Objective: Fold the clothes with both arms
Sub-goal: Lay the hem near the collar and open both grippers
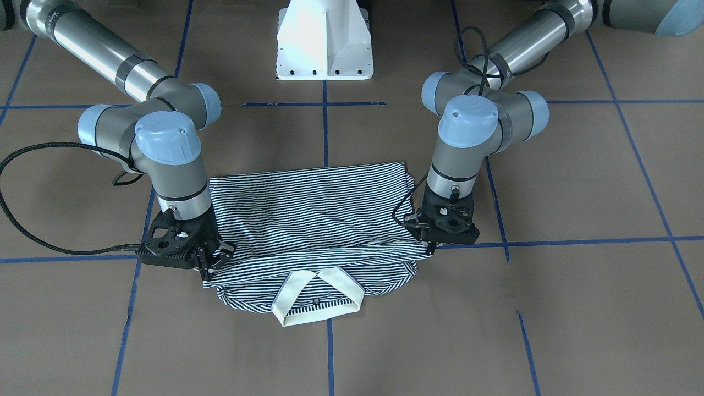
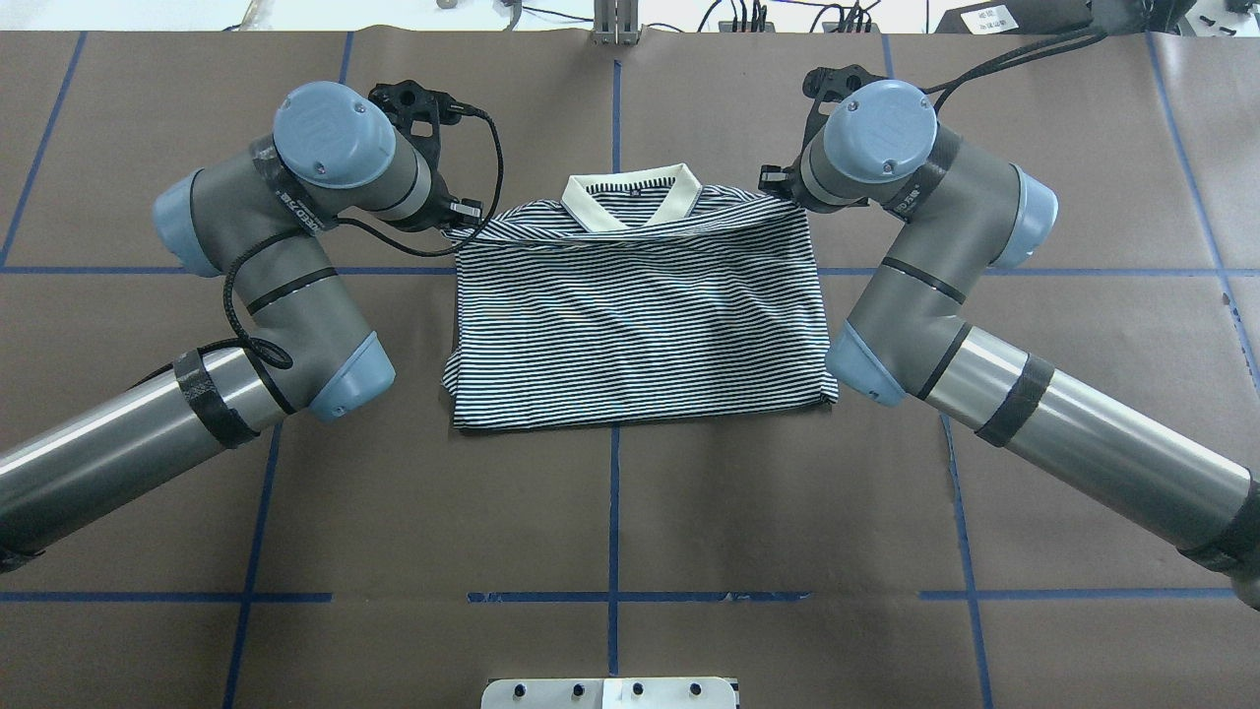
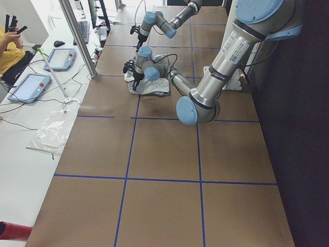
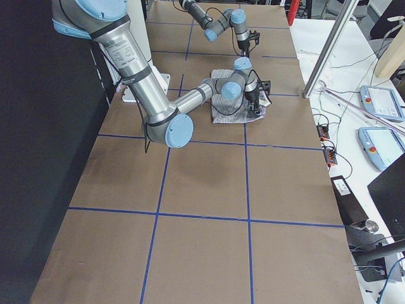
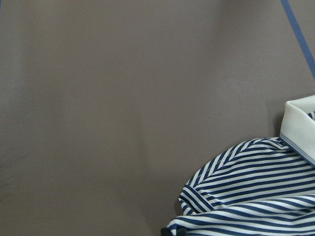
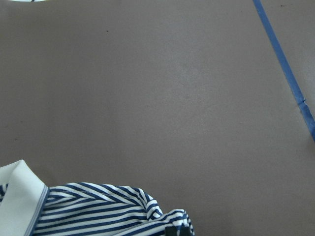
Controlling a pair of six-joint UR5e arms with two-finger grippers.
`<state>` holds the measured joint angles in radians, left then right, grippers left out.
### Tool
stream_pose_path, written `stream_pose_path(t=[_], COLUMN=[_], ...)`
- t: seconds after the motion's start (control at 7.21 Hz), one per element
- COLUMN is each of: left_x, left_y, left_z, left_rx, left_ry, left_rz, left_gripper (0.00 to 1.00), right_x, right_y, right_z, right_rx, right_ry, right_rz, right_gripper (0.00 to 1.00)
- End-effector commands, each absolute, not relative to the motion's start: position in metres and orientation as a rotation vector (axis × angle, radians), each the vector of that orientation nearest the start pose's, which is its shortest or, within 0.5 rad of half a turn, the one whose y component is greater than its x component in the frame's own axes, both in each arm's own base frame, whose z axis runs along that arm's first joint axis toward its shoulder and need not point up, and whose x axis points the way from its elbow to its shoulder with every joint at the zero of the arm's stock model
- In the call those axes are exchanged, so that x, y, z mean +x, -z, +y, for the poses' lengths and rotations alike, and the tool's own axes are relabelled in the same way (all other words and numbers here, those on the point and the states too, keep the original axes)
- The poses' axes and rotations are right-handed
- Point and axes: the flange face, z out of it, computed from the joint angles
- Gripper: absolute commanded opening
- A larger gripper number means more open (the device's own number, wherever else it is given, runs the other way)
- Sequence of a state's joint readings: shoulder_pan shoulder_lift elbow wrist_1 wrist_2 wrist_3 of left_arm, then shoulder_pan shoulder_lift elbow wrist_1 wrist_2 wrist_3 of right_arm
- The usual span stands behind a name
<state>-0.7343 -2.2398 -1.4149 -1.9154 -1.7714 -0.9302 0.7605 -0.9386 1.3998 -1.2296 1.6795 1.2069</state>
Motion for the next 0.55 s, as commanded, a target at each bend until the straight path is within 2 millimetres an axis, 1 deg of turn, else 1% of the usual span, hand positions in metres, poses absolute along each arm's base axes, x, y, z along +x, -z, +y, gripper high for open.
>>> stream_pose_path(t=[0.0,0.14,0.28,0.42], left_x=[0.477,0.477,0.477,0.474], left_y=[-0.294,-0.295,-0.296,-0.298], left_z=[-0.582,-0.583,-0.582,-0.580], left_rx=[0.395,0.394,0.395,0.407], left_ry=[-0.001,0.000,-0.001,-0.003], left_rz=[0.781,0.778,0.777,0.791], left_gripper=[0.00,0.00,0.43,0.99], right_x=[-0.443,-0.448,-0.450,-0.458], right_y=[-0.332,-0.341,-0.341,-0.343], right_z=[-0.609,-0.610,-0.610,-0.604], right_rx=[0.358,0.346,0.345,0.342], right_ry=[-0.314,-0.310,-0.310,-0.305], right_rz=[-0.720,-0.704,-0.706,-0.705], right_gripper=[0.00,0.00,0.00,0.99])
